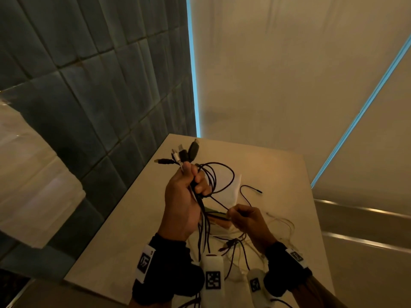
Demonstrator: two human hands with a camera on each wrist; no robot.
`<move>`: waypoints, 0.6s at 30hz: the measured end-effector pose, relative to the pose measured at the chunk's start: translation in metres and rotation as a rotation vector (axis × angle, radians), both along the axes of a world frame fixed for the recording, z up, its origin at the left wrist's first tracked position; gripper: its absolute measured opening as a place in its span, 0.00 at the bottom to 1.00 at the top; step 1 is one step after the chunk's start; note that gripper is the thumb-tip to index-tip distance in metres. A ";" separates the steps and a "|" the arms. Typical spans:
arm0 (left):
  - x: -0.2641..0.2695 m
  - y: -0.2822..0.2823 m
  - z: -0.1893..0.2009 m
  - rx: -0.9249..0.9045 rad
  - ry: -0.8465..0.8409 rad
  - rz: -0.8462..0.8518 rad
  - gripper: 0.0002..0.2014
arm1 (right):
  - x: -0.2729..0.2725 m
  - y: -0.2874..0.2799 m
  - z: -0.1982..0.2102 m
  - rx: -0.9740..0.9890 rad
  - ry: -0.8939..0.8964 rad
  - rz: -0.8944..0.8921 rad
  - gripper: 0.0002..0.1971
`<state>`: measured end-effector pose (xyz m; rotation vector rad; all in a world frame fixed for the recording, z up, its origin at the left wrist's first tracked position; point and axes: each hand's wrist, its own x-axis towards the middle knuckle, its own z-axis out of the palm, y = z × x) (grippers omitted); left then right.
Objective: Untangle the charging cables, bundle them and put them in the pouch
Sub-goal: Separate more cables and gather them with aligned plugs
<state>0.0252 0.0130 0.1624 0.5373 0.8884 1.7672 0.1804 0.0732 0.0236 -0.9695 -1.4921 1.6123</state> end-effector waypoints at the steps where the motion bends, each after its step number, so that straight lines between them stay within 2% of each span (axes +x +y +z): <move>1: -0.003 -0.001 0.002 0.016 -0.008 0.002 0.17 | 0.003 0.001 -0.012 -0.012 -0.040 -0.031 0.13; 5: -0.009 -0.002 0.007 0.059 -0.054 -0.028 0.16 | 0.013 -0.003 -0.042 -0.037 -0.141 -0.081 0.15; 12: -0.013 -0.002 0.007 0.132 -0.149 -0.106 0.13 | 0.012 -0.009 -0.065 -0.008 -0.302 -0.104 0.18; 15: -0.014 -0.003 0.009 0.138 -0.090 -0.047 0.13 | 0.013 -0.007 -0.074 0.046 -0.389 -0.122 0.19; 18: -0.017 -0.002 0.010 0.095 0.028 0.019 0.16 | 0.031 -0.008 -0.066 0.113 -0.425 -0.156 0.17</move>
